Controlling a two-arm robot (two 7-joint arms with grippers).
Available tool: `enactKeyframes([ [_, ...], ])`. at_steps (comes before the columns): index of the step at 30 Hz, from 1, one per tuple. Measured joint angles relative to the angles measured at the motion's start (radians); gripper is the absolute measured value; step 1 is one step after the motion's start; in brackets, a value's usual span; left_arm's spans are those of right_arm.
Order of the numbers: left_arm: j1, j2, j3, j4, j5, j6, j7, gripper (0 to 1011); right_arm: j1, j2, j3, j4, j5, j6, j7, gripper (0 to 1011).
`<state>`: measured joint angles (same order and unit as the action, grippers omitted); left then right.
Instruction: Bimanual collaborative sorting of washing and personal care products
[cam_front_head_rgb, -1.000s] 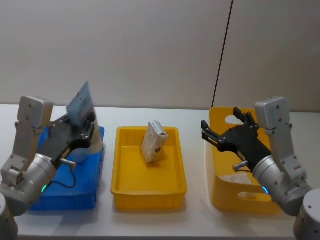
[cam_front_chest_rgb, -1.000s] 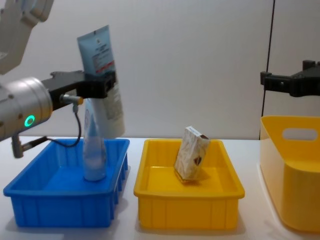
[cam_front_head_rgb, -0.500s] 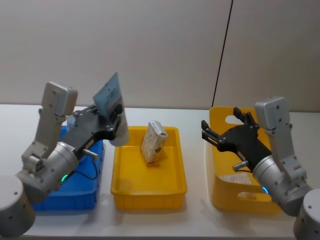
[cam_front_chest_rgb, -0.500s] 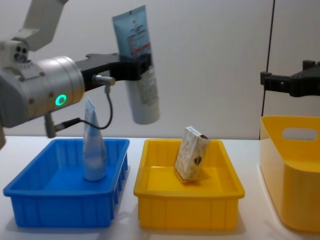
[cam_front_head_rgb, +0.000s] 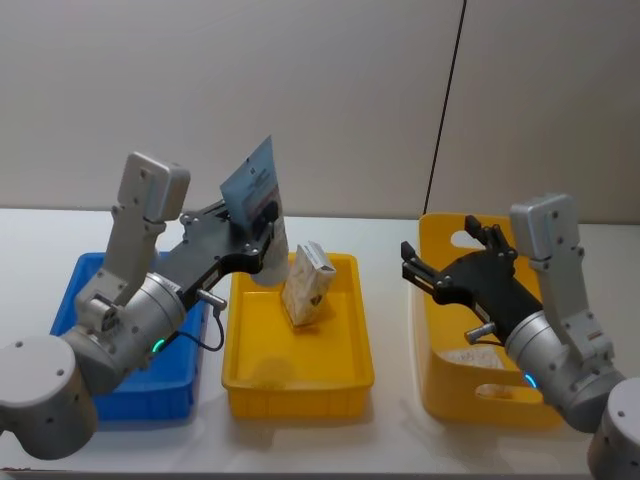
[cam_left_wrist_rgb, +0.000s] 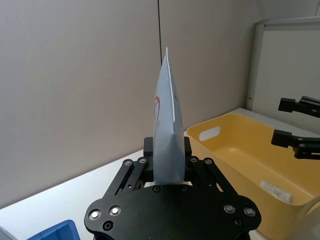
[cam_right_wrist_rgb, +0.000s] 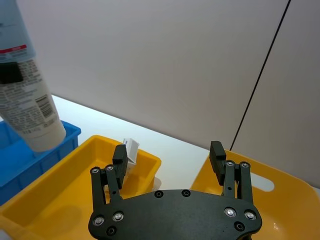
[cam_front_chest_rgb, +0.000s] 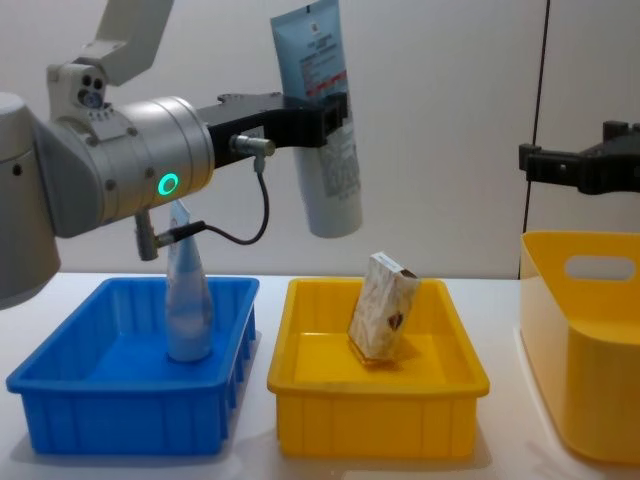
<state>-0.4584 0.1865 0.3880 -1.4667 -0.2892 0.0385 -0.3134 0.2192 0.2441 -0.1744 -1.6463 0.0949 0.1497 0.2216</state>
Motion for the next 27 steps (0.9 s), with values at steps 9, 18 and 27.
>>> enactKeyframes([
  [9, -0.009, -0.007, 0.007, 0.005, 0.001, 0.000, -0.006, 260, 0.011, 0.018, -0.009, 0.002, 0.033, 0.002, 0.057, 1004],
  [18, -0.014, -0.011, 0.011, 0.008, 0.002, -0.001, -0.009, 260, 0.040, 0.048, -0.034, 0.020, 0.077, 0.010, 0.152, 1004],
  [27, -0.016, -0.013, 0.013, 0.009, 0.002, -0.001, -0.011, 260, 0.092, 0.077, -0.075, 0.059, 0.118, 0.023, 0.268, 1004],
])
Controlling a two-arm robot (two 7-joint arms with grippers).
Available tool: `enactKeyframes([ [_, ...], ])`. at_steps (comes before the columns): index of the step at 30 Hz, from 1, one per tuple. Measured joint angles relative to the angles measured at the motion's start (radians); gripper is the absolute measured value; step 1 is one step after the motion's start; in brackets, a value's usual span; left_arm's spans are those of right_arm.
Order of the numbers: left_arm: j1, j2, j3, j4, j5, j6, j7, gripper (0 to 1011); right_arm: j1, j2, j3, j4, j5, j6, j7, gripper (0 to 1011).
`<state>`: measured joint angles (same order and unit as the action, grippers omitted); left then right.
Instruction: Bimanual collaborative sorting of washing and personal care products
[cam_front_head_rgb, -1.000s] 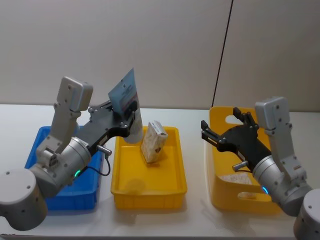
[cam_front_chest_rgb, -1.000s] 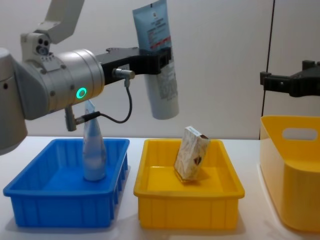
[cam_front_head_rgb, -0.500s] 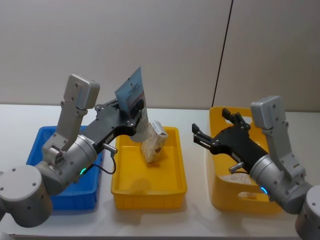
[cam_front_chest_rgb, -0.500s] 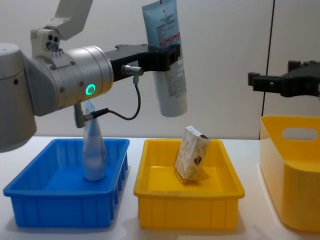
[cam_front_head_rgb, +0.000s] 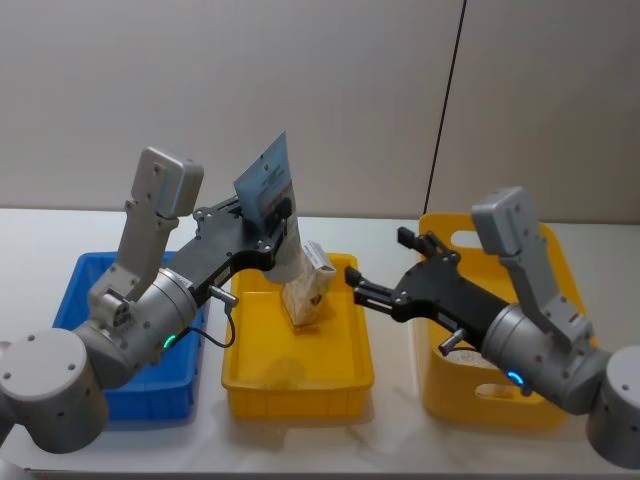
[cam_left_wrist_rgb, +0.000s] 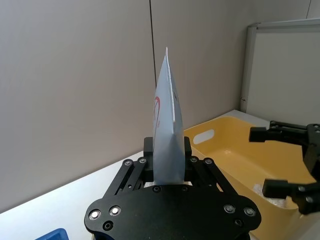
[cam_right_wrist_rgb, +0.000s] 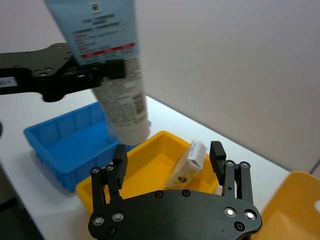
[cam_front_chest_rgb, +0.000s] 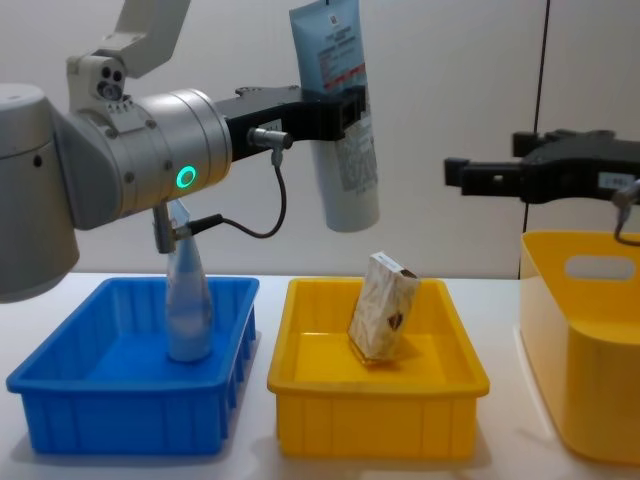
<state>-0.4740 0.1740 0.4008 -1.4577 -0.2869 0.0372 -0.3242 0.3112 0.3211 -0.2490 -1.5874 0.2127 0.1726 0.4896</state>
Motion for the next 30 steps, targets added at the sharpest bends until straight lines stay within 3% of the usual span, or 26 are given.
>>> enactKeyframes([
  [13, -0.001, -0.001, 0.002, 0.001, 0.000, 0.000, -0.001, 260, 0.119, 0.009, -0.086, 0.107, 0.008, 0.009, 0.119, 1004],
  [30, -0.002, -0.002, 0.001, 0.001, 0.000, 0.000, -0.001, 260, 0.246, -0.030, -0.164, 0.251, -0.038, -0.003, 0.126, 1004],
])
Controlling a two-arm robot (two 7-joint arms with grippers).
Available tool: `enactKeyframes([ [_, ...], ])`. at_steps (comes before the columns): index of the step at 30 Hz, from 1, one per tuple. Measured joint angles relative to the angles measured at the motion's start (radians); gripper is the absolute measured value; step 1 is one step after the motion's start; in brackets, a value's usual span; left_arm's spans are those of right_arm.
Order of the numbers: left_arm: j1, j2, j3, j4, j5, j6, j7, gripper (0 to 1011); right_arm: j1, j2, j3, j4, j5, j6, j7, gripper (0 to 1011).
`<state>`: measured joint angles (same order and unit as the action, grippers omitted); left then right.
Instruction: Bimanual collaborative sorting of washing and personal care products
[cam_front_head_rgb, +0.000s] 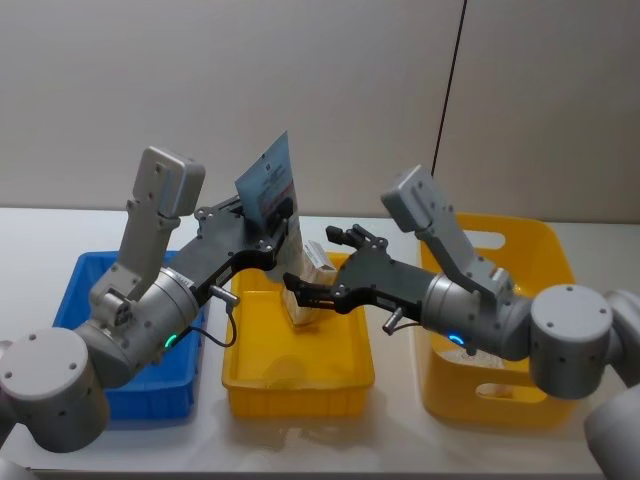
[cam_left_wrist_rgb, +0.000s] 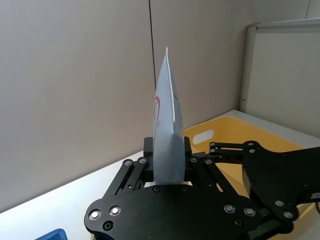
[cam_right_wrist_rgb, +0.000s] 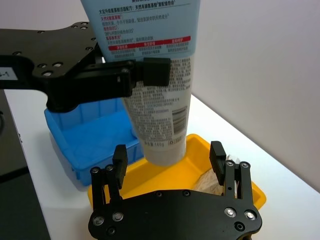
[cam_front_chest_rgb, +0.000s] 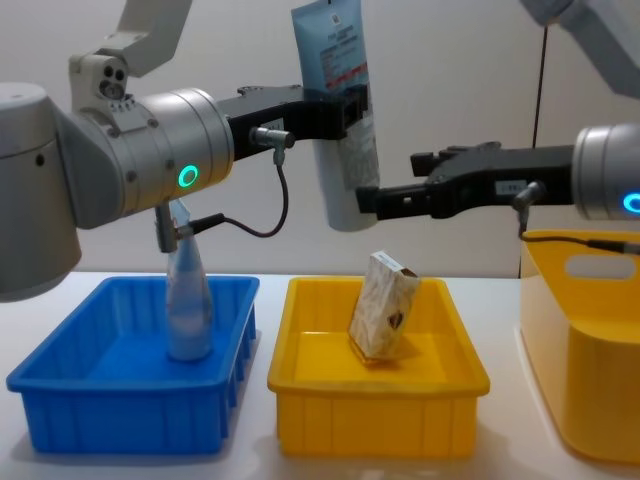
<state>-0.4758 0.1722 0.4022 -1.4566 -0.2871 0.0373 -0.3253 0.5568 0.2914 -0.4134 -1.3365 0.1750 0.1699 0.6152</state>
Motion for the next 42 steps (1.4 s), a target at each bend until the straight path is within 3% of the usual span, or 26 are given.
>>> enactKeyframes([
  [19, 0.000, 0.000, 0.000, 0.000, 0.000, 0.000, 0.000, 260, 0.121, -0.055, -0.066, 0.174, -0.021, -0.038, 0.022, 996],
  [27, 0.000, 0.000, 0.000, 0.000, 0.000, 0.000, 0.000, 260, 0.154, -0.074, -0.083, 0.229, -0.021, -0.055, 0.029, 839],
  [30, 0.000, 0.000, 0.000, 0.000, 0.000, 0.000, 0.000, 260, 0.165, -0.082, -0.089, 0.248, -0.018, -0.061, 0.033, 703],
  [34, 0.000, 0.000, 0.000, 0.000, 0.000, 0.000, 0.000, 260, 0.176, -0.088, -0.094, 0.265, -0.015, -0.067, 0.037, 648],
  [42, 0.000, 0.000, 0.000, 0.000, 0.000, 0.000, 0.000, 302, 0.191, -0.096, -0.104, 0.288, -0.006, -0.077, 0.043, 646],
])
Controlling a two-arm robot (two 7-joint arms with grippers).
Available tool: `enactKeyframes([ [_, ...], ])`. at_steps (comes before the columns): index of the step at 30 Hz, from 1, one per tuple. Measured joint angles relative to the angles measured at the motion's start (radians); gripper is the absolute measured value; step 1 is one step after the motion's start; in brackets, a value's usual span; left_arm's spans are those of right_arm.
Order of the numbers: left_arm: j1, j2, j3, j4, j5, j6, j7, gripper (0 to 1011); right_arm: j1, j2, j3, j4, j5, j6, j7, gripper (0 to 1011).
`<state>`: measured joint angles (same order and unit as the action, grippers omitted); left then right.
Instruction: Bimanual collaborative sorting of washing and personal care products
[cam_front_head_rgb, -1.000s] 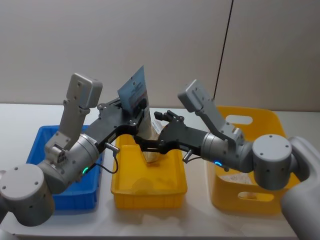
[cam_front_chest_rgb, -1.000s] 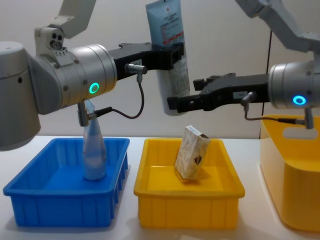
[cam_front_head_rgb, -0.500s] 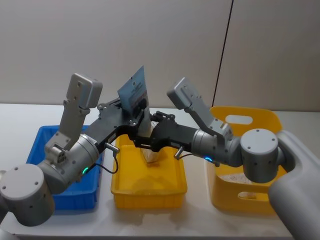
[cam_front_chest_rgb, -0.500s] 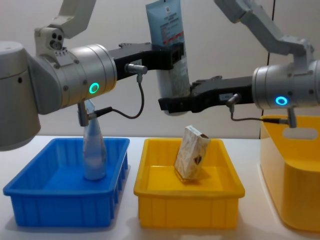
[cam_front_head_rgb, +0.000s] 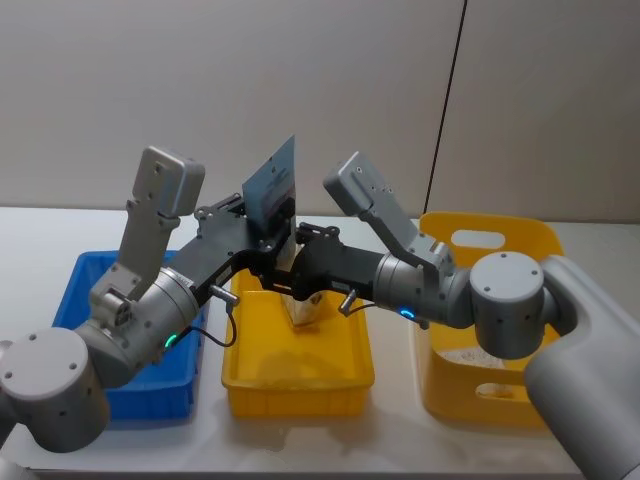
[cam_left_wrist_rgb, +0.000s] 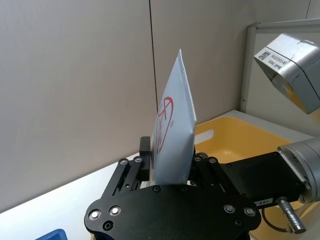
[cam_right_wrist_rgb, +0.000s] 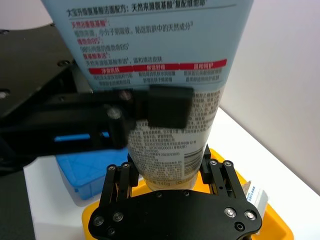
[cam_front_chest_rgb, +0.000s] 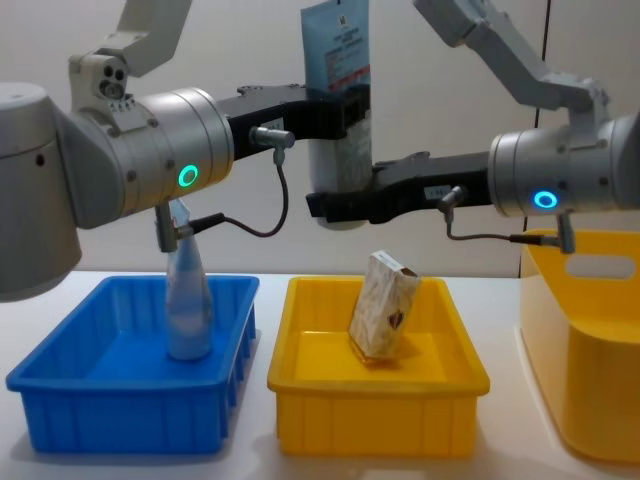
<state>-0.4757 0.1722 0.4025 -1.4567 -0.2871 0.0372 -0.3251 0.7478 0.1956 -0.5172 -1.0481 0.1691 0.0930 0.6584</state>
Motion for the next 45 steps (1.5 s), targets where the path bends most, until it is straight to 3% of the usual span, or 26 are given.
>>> enactKeyframes([
  [12, 0.000, 0.000, 0.000, 0.000, 0.000, 0.000, 0.000, 711, 0.004, -0.001, -0.001, 0.002, 0.020, -0.005, -0.005, 641],
  [15, 0.000, 0.000, 0.000, 0.000, 0.000, 0.000, 0.000, 771, -0.001, -0.001, 0.003, -0.003, 0.025, -0.003, -0.012, 642],
  [23, 0.000, 0.000, 0.000, 0.000, 0.000, 0.000, 0.000, 1000, -0.020, 0.001, 0.027, -0.021, 0.045, 0.020, -0.061, 641],
  [35, 0.000, 0.000, 0.000, 0.000, 0.000, 0.000, 0.000, 1001, -0.045, 0.004, 0.070, -0.035, 0.062, 0.071, -0.167, 641],
  [45, 0.000, 0.000, 0.000, 0.000, 0.000, 0.000, 0.000, 1001, -0.082, 0.010, 0.132, -0.063, 0.077, 0.119, -0.276, 641],
])
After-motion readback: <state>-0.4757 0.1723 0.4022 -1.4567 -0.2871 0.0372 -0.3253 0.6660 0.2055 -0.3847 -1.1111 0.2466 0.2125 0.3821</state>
